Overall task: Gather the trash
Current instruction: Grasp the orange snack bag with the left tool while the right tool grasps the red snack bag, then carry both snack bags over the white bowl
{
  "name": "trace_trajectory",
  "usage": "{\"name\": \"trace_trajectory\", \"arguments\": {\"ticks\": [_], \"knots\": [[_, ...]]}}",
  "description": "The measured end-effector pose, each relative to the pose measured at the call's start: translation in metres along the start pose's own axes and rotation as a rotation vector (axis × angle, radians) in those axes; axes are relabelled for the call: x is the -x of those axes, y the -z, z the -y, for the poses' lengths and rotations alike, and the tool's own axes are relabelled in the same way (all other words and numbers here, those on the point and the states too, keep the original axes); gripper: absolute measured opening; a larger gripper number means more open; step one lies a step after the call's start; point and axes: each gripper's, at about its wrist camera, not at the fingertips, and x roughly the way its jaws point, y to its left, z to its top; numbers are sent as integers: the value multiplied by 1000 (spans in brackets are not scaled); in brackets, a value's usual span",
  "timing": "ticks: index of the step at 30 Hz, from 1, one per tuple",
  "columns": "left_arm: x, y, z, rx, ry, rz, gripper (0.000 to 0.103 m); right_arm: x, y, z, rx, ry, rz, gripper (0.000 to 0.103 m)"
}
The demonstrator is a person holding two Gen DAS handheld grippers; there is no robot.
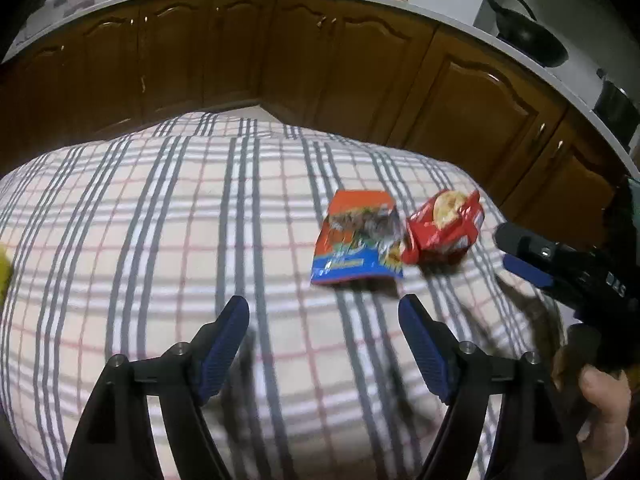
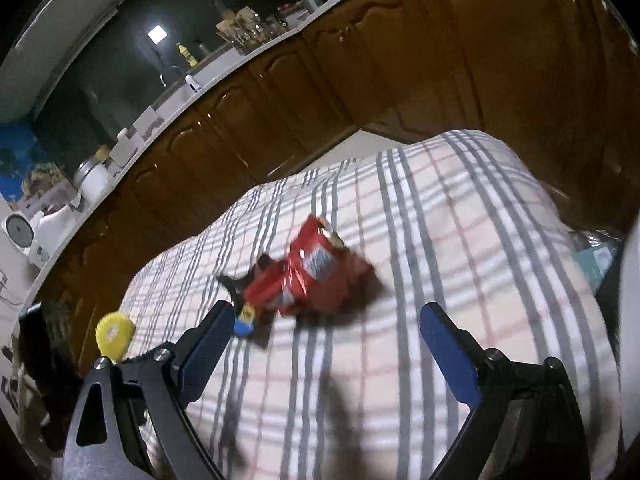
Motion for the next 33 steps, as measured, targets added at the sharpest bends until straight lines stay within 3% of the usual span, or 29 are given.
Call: {"name": "trace_trajectory", "arguments": {"ticks": [4,7,9,12,13,15,19,21,33], "knots": [[-16,-12,5,-4,0,0,78,-18,-11,7,-63,-45,-23,91],[-30,-18,8,3,3,-12,78,-30,-14,9,-75,-60,-48,61],[-40,-23,10,7,5,-16,77,-31,-12,11,-86,-72,-53,30],[-53,-28,14,-8,-11,-16,71,-22,-9,14,-85,-69,-25,15],[-58,-29,15,-12,-20,-20,67,-16,-7,16,-82,-69,-15,15],[-68,-29,17,-14,-13,-43,39,-6,-3,18,-82,-64,4,14],[-74,-28,20,-37,-27,-34,25,13,4,24,-92,-61,34,13],[-70,-26,24,-43,-14,-33,0,25,9,26,-98,-63,47,12],[-21,23,47,-56,62,-23,0,79,41,30,-88,-46,82,11]]}}
